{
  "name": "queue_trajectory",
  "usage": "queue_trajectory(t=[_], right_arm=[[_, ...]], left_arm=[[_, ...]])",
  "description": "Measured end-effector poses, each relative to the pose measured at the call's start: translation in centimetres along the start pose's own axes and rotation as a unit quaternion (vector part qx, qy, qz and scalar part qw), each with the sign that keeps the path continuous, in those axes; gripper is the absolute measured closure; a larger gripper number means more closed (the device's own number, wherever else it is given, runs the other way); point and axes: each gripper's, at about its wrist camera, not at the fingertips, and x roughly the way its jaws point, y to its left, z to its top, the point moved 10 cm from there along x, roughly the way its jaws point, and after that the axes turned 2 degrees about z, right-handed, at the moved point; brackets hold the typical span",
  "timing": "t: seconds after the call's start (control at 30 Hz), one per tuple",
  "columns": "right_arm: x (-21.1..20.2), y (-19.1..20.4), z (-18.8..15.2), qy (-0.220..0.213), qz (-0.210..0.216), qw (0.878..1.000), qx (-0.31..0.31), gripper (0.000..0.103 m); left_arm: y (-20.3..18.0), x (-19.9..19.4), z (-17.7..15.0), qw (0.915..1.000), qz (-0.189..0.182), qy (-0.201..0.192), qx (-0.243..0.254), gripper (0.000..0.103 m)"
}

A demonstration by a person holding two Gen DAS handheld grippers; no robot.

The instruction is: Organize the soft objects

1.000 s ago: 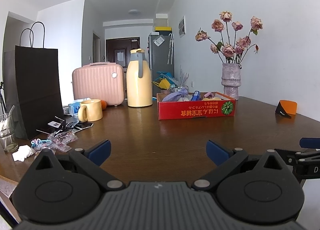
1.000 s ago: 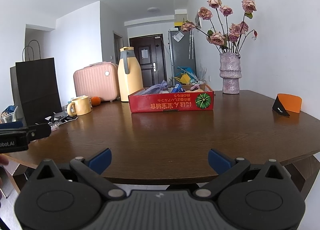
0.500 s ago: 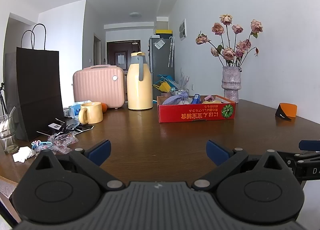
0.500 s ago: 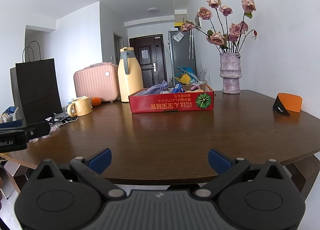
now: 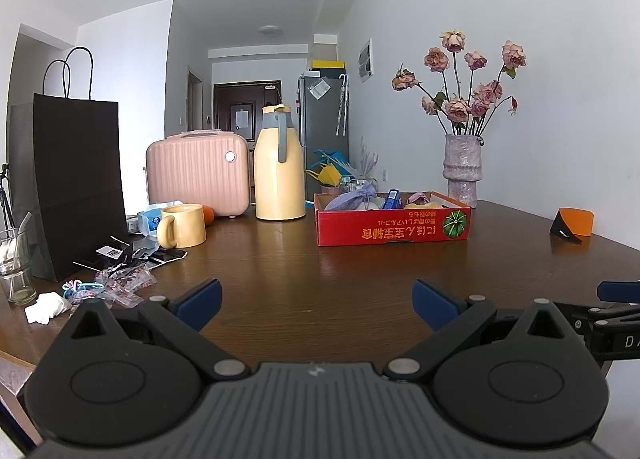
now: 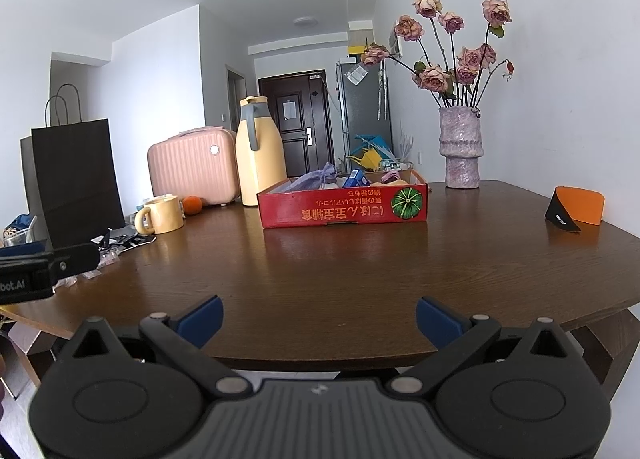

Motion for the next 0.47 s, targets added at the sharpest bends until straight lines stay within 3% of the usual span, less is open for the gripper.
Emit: queue_trajectory(t=[0.47], right_arm=[[-0.07, -0.07, -0.04, 0.0, 0.0, 1.0, 0.0, 0.0]], left_arm=[[-0.05, -0.04, -0.01, 1.0, -0.001, 0.002, -0.001, 0.0]])
